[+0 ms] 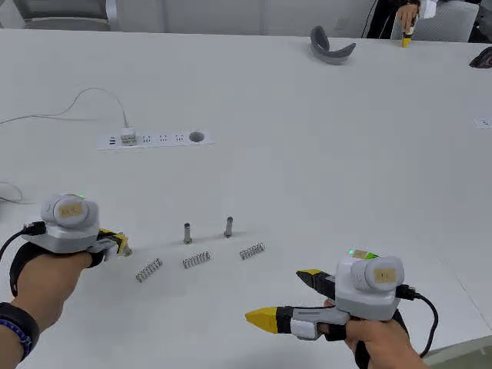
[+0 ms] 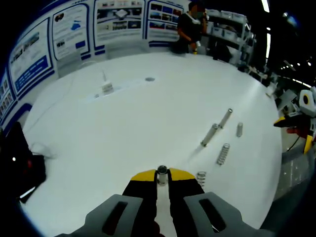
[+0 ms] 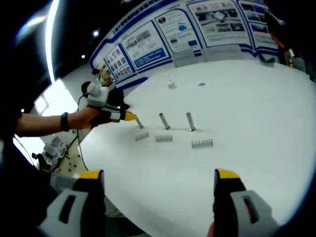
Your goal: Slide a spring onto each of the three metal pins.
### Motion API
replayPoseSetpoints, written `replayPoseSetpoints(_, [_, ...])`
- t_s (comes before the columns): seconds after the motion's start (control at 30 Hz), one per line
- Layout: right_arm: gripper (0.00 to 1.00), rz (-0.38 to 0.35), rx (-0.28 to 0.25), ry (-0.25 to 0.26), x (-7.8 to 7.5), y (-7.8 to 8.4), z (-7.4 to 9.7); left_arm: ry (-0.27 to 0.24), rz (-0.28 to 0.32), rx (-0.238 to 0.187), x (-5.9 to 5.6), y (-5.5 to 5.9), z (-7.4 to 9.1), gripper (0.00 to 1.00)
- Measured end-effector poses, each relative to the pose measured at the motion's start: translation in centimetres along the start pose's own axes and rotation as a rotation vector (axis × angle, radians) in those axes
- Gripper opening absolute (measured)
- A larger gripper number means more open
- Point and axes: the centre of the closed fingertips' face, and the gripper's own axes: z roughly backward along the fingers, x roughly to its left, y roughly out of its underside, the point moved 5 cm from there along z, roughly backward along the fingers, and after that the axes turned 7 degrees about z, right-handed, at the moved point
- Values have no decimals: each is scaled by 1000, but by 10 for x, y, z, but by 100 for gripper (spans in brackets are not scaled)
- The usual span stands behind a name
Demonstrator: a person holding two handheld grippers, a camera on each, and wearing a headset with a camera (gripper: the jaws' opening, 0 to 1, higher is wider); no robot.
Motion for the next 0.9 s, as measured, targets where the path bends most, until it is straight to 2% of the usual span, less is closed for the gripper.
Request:
replayPoseSetpoints(0.5, [93,-4,1,9,-2,2,3,11,-17,-17,-12,-5,-8,7])
replayPoseSetpoints(0.9, [93,-9,9,15,-4,5,5,14,-31,-34,-17,-9,-13,8])
